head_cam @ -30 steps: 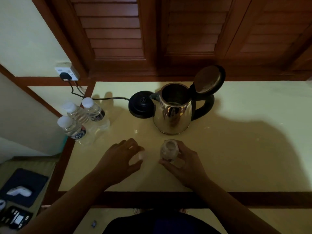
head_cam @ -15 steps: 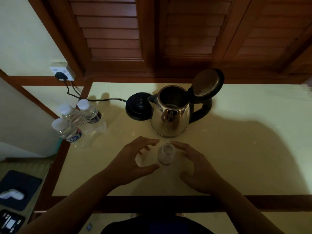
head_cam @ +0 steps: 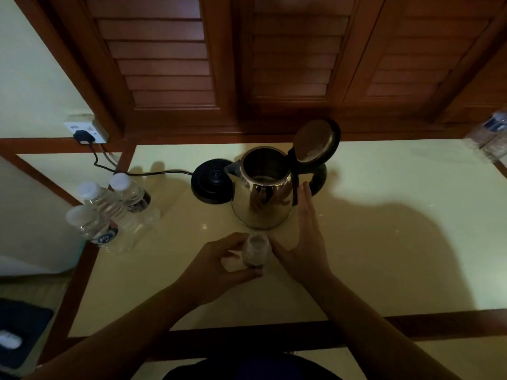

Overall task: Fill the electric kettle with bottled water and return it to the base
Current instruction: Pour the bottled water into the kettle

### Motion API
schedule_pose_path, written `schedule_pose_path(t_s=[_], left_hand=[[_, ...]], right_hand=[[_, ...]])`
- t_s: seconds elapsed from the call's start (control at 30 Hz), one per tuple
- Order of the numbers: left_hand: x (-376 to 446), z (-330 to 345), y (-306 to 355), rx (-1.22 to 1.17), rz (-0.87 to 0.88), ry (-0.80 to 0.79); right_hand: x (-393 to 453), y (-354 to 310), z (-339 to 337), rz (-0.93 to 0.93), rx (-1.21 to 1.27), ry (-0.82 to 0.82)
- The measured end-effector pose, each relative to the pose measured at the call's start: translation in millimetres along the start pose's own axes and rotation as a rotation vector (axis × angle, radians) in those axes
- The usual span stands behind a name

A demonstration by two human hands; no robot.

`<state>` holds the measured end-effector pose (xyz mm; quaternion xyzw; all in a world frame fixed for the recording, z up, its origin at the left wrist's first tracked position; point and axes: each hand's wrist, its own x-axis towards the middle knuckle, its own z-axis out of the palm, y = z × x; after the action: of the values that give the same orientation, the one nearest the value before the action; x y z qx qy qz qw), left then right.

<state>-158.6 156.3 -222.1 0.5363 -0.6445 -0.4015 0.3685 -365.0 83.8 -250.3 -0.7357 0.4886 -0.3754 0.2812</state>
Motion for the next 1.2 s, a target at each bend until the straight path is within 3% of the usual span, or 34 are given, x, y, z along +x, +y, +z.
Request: schedule_pose_path(t_s=[0.27, 0.4, 0.63, 1.2], left_hand=[[7.7, -26.2, 2.5, -0.028, -0.021, 0.182], [19.3, -45.7, 15.1, 0.070, 0.033, 0.220], [32.1, -68.0, 38.0, 0.193, 0.100, 0.273], [58.2, -93.7, 51.0, 0.442, 0.127, 0.210]], right_hand=[[15.2, -0.5, 23.1, 0.117, 0.107, 0.040], [15.9, 3.9, 25.3, 0.100, 0.081, 0.129], [15.8, 8.1, 24.8, 0.042, 0.037, 0.131], [16.8, 9.9, 21.6, 0.030, 0.051, 0.106]])
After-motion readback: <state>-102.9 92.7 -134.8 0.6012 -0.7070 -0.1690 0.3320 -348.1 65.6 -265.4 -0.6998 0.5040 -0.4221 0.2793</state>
